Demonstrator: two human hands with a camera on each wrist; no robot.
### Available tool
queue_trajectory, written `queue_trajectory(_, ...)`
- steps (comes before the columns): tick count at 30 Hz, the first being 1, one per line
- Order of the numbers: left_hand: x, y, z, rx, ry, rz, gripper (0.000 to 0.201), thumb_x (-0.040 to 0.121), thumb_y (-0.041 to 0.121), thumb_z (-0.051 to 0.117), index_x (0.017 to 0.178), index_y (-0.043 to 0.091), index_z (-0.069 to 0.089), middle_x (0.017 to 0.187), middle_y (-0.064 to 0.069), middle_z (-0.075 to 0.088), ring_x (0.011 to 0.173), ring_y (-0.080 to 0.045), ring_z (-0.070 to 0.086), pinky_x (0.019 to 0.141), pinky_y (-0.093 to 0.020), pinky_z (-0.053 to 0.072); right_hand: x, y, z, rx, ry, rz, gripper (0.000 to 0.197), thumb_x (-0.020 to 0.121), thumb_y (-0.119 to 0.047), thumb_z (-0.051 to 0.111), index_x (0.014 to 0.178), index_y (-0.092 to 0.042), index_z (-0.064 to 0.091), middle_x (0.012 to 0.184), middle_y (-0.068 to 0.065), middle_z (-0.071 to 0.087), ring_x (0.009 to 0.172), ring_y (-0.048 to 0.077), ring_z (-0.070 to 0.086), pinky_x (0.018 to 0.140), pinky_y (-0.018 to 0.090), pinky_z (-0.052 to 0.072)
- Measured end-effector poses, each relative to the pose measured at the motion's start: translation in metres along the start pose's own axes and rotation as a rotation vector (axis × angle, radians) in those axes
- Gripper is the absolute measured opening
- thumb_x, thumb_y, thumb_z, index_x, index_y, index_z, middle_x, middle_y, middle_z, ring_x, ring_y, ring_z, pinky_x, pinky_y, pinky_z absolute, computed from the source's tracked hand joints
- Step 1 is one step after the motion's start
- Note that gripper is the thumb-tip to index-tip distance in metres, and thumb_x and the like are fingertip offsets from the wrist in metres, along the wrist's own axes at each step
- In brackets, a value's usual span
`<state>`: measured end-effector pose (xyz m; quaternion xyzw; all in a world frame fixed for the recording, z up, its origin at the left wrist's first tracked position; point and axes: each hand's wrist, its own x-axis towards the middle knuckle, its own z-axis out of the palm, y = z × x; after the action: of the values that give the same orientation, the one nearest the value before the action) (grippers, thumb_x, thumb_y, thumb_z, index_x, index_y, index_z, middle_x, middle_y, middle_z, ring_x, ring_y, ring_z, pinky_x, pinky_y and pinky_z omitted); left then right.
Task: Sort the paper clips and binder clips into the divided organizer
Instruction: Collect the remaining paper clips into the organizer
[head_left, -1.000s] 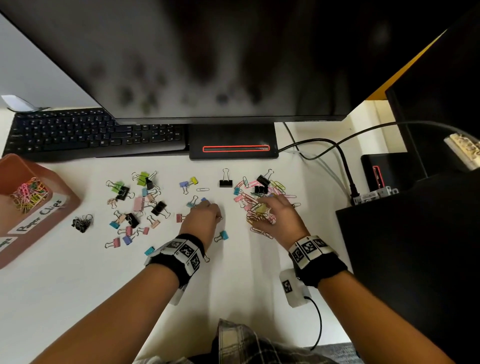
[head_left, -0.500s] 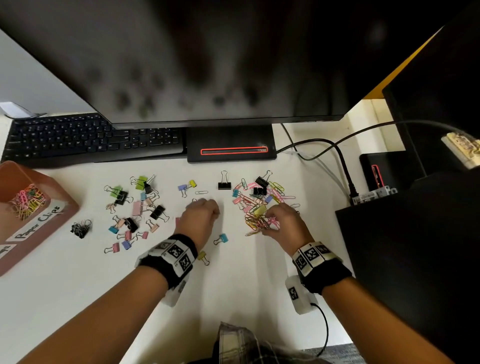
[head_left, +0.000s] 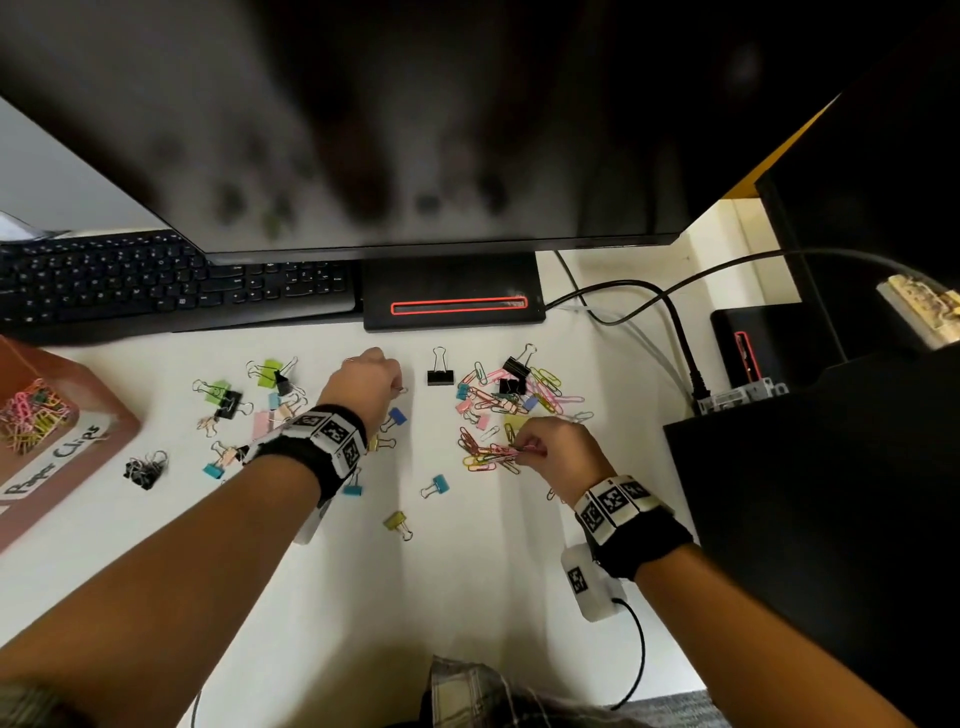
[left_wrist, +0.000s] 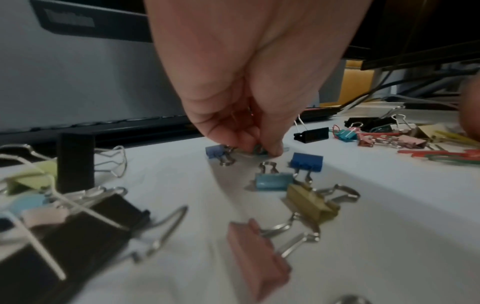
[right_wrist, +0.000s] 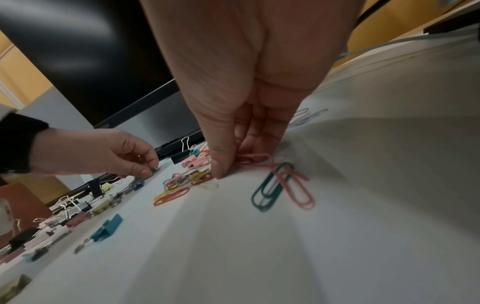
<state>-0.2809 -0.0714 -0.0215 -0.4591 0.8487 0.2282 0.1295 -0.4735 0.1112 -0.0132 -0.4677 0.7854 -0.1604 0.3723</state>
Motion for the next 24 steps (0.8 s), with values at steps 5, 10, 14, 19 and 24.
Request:
queue_trajectory(5,0.002,0.000,0.003,0.109,0.004,0.037,0.012,0.088,0.007,0.050,0.097,0.012,0.055,0.098,-0.010,0.057,0.088,-0.027,0.053,0.077,-0.036,0.047,-0.003,0.005,-0.004,0.071,0.054,-0.028,0.023,0.077,-0.020,0.074,0.099,-0.014,0.069,0.086,0.001,0.064,0.077,0.014,0.058,0.076,0.027,0.051)
queue_trajectory(10,-0.001,0.000,0.004,0.115,-0.026,0.027,0.016,0.087,0.010,0.054,0.103,0.012,0.057,0.103,-0.011,0.057,0.095,-0.030,0.054,0.080,-0.036,0.046,-0.006,0.010,-0.010,0.078,0.076,-0.060,0.023,0.076,-0.014,0.075,0.097,-0.007,0.070,0.094,0.008,0.066,0.077,0.015,0.058,0.078,0.029,0.051)
queue_trajectory(14,-0.011,0.006,-0.002,-0.070,-0.007,0.093,0.011,0.091,0.008,0.049,0.094,0.008,0.060,0.100,-0.009,0.052,0.087,-0.027,0.056,0.079,-0.037,0.049,-0.010,0.016,-0.017,0.075,0.105,-0.069,0.019,0.077,-0.014,0.074,0.094,-0.007,0.070,0.088,0.004,0.062,0.074,0.015,0.057,0.074,0.025,0.047)
queue_trajectory(19,-0.045,0.040,0.001,-0.185,0.023,0.414,0.010,0.089,0.015,0.056,0.095,0.011,0.062,0.092,-0.008,0.060,0.084,-0.020,0.051,0.082,-0.033,0.047,-0.018,0.014,-0.010,0.080,0.054,-0.127,0.025,0.077,-0.013,0.074,0.101,-0.012,0.069,0.085,-0.005,0.057,0.075,0.013,0.058,0.078,0.029,0.052)
queue_trajectory(24,-0.049,0.061,0.024,-0.063,-0.132,0.422,0.035,0.090,0.014,0.055,0.125,0.015,0.054,0.106,-0.013,0.062,0.103,-0.029,0.054,0.088,-0.031,0.042,-0.018,-0.006,0.015,-0.132,-0.081,-0.160,0.040,0.079,-0.014,0.069,0.118,-0.018,0.061,0.102,0.006,0.064,0.092,0.023,0.060,0.087,0.035,0.050)
